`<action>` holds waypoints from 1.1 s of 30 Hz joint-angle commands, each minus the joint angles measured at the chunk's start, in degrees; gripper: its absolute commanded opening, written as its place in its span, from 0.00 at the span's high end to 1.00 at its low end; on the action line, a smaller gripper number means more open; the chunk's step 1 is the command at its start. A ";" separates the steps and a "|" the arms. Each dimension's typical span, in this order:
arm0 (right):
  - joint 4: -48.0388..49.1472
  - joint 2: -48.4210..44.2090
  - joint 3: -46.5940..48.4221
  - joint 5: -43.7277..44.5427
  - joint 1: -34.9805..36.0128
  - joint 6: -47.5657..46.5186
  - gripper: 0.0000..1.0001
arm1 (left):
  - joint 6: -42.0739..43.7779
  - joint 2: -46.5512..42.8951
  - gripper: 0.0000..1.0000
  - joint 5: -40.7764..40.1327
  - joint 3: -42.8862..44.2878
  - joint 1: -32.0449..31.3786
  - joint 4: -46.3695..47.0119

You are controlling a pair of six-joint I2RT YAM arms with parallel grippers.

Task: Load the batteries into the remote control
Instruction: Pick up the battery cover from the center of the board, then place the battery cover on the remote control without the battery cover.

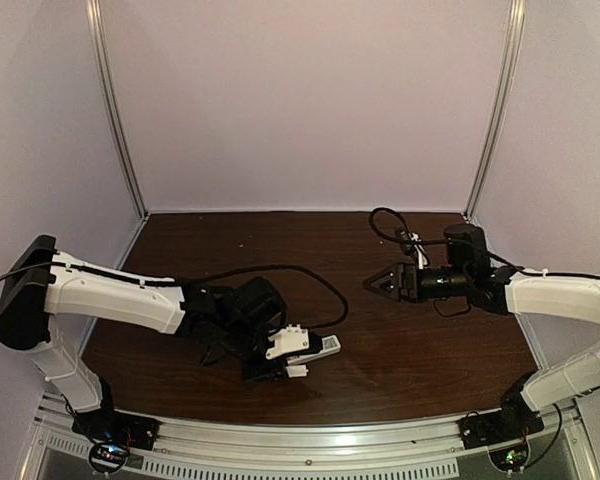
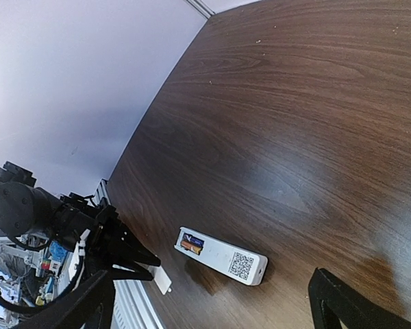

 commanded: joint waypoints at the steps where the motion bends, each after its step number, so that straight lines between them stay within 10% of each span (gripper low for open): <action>1: 1.43 2.89 2.83 -0.24 1.88 2.31 0.00 | -4.14 -2.82 0.88 -2.60 0.69 3.68 -0.15; 23: 46.77 22.53 -2.99 -1.10 11.84 40.92 0.00 | -6.03 2.39 0.88 -4.28 1.00 7.65 1.05; 33: 49.36 24.70 -4.28 0.69 11.96 42.64 0.00 | -5.70 3.69 0.88 -4.79 2.57 6.59 0.90</action>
